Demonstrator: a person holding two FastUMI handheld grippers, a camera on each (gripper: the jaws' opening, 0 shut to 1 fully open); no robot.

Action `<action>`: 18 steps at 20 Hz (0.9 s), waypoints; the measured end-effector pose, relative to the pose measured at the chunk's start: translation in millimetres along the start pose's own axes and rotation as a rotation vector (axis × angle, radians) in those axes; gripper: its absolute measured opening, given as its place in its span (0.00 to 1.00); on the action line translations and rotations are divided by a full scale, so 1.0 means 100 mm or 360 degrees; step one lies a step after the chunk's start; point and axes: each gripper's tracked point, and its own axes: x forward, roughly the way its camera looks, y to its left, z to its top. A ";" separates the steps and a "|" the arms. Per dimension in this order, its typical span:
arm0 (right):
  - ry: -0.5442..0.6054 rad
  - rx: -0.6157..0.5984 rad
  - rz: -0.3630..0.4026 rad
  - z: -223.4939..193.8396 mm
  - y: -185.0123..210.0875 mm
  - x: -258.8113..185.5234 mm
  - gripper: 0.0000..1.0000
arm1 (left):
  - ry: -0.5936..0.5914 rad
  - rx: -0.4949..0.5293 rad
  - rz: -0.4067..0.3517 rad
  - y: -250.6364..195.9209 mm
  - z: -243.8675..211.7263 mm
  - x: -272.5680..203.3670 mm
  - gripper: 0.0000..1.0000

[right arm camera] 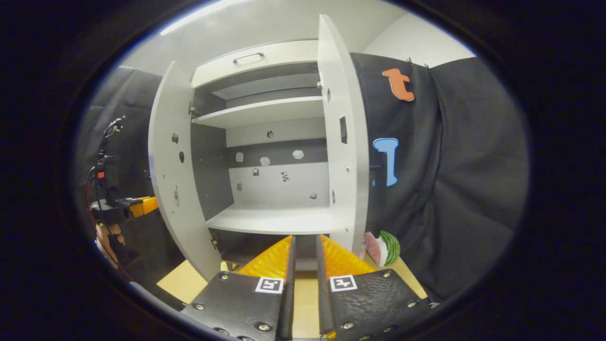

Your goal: Open the right door of the double-door shoe cabinet with the right hand, and open the left door with the left hand.

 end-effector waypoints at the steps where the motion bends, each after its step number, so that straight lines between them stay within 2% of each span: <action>1: 0.0006 -0.0002 0.0010 -0.01 0.04 0.02 0.22 | 0.0006 0.0022 0.0024 0.09 -0.01 0.00 0.05; 3: 0.0014 0.0004 0.0036 -0.02 0.12 0.05 0.21 | 0.0008 0.0017 0.0058 0.25 -0.01 0.01 0.02; 6: 0.0011 0.0002 0.0070 -0.02 0.25 0.11 0.22 | -0.0013 -0.0073 0.0038 0.38 0.02 0.00 0.01; 7: 0.0010 -0.0005 0.0081 -0.02 0.28 0.11 0.22 | -0.0017 -0.0079 0.0033 0.40 0.00 0.01 0.03; 11: 0.0016 -0.0038 0.0099 -0.02 0.33 0.15 0.21 | -0.0049 -0.0007 0.0031 0.53 0.00 0.03 0.01; 13: 0.0017 -0.0041 0.0108 -0.02 0.34 0.17 0.21 | -0.0054 -0.0069 -0.0006 0.58 0.02 0.05 0.02; 18: 0.0025 -0.0038 0.0115 -0.02 0.34 0.23 0.21 | -0.0044 -0.0062 -0.0087 0.70 0.01 0.08 0.01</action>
